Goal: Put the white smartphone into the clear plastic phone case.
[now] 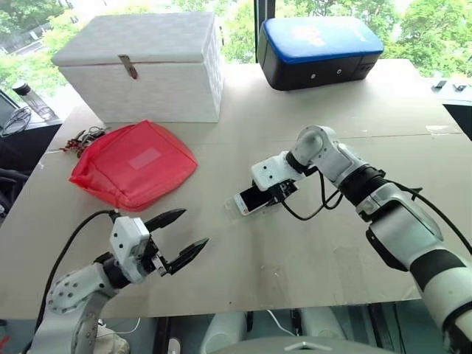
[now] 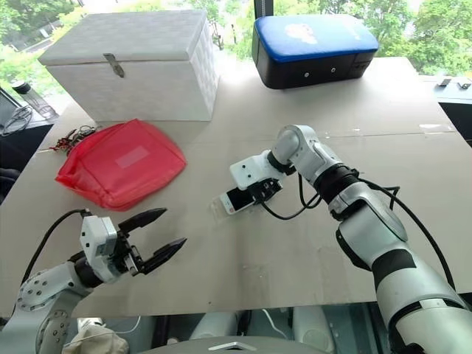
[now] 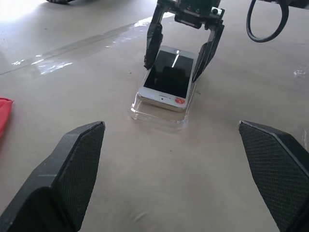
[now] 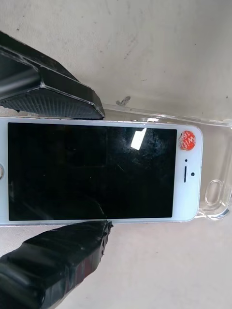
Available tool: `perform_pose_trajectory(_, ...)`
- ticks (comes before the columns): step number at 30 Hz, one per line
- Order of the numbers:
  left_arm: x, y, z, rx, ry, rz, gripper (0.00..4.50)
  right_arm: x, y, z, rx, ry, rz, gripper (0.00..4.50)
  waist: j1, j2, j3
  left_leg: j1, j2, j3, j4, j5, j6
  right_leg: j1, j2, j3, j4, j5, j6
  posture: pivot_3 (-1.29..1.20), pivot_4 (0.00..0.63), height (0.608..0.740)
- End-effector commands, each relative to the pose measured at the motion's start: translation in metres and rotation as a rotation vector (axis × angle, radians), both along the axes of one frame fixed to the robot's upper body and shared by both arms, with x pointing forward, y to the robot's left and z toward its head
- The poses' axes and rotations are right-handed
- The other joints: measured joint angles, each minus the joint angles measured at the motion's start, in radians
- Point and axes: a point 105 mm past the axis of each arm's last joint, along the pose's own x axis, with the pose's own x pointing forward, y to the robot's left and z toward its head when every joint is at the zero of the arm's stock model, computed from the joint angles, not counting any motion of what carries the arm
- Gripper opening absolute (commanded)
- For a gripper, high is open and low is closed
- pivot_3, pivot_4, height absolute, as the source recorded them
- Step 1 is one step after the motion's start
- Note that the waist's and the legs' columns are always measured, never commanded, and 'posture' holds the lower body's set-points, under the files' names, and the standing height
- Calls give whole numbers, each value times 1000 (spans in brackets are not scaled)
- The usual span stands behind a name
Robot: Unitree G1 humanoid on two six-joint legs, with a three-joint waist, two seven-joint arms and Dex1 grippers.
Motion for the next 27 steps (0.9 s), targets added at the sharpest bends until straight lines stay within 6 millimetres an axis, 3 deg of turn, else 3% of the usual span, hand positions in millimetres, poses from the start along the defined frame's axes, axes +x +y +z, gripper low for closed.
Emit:
perform_pose_trajectory(1,4,1,4,15,-34,-5,4500,-1,-15,-16,-47,51,-63,2751,1,0,0,0,0,0,0,0,0,0,0,0,0,0,0,0,150,740)
perform_pose_trajectory(3,6,2,3,21,-36,-10,4500,0,-11,-6,9,10,-56,3769,1,0,0,0,0,0,0,0,0,0,0,0,0,0,0,0,150,740)
perform_pose_trajectory(5,7,2,4,24,-38,-14,4500,-1,-9,6,70,1,-69,4463,0,1,1,-1,0,0,0,0,0,0,0,0,0,0,0,0,150,740)
perform_pose_trajectory(13,13,-3,6,25,-47,-37,4500,-15,-16,58,286,14,-166,4463,-13,2,1,-9,0,0,0,0,0,-8,0,0,0,0,0,0,150,740)
perform_pose_trajectory(16,15,-5,7,24,-48,-49,4500,-22,-23,64,331,46,-214,3704,-14,2,1,-9,0,1,-1,0,0,-9,0,2,2,0,0,0,150,740)
perform_pose_trajectory(23,19,-11,0,61,-27,-82,4500,-54,-22,51,389,160,-139,369,-11,2,2,-9,0,2,0,0,0,-9,0,3,1,0,0,0,150,740)
perform_pose_trajectory(24,20,-13,0,58,-28,-82,4500,-63,-22,48,392,215,-119,87,-11,2,2,-9,0,2,0,0,0,-9,0,3,1,0,0,0,150,740)
perform_pose_trajectory(27,22,-16,-3,61,-26,-79,4500,-81,-22,27,352,325,-100,87,-12,1,2,-9,0,1,0,0,0,-9,0,2,1,0,0,0,150,740)
